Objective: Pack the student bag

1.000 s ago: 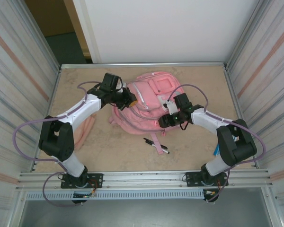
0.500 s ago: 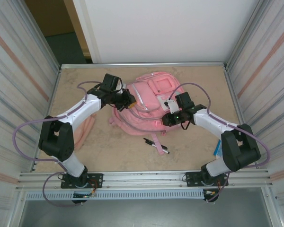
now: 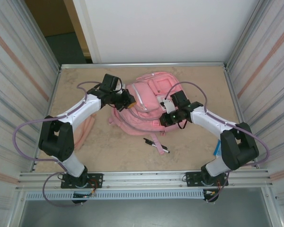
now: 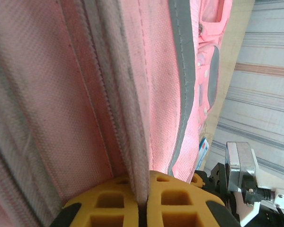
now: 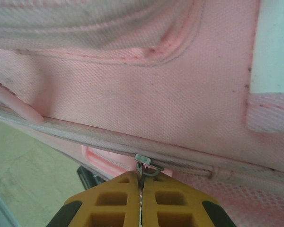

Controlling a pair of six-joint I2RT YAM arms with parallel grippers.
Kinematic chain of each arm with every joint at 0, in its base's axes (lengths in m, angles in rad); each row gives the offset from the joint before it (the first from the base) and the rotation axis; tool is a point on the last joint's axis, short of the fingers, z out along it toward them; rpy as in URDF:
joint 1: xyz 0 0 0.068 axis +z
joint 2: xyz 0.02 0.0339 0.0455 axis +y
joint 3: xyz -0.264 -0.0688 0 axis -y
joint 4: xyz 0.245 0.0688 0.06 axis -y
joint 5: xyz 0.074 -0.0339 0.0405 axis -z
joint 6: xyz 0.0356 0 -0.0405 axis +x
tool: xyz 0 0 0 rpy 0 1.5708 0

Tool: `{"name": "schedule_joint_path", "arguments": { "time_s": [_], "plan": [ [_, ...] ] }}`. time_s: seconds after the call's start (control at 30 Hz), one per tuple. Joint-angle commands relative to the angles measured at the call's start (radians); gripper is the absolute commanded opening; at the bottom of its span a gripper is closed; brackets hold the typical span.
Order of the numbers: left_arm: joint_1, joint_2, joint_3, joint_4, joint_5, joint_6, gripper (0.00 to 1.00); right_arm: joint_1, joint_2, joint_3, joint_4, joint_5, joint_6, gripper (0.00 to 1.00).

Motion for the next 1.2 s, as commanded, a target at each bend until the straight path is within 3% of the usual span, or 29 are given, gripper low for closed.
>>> {"name": "schedule_joint_path", "arguments": {
  "time_s": [0.0, 0.23, 0.33, 0.57, 0.83, 1.03, 1.17],
  "plan": [
    [-0.006, -0.005, -0.008, 0.054, 0.03, 0.017, 0.0, 0.048, 0.059, 0.082, -0.126, -0.074, 0.036, 0.04],
    [-0.006, 0.0, -0.031, 0.075, -0.01, 0.013, 0.0, 0.053, 0.261, 0.29, -0.512, -0.085, -0.035, 0.03],
    [-0.007, -0.004, -0.036, 0.085, -0.007, 0.007, 0.0, 0.055, 0.287, 0.318, -0.563, -0.07, -0.022, 0.01],
    [-0.012, -0.011, -0.121, 0.189, 0.006, -0.075, 0.0, 0.143, 0.261, 0.309, -0.27, -0.245, 0.221, 0.02],
    [-0.04, -0.01, -0.147, 0.251, -0.016, -0.129, 0.0, 0.229, 0.226, 0.301, -0.064, -0.198, 0.42, 0.07],
    [-0.042, -0.012, -0.163, 0.261, -0.021, -0.125, 0.0, 0.244, 0.181, 0.236, -0.029, -0.082, 0.436, 0.08],
    [-0.04, -0.019, -0.177, 0.257, -0.025, -0.118, 0.0, 0.239, 0.159, 0.189, -0.02, -0.099, 0.418, 0.13]
  ]
}}
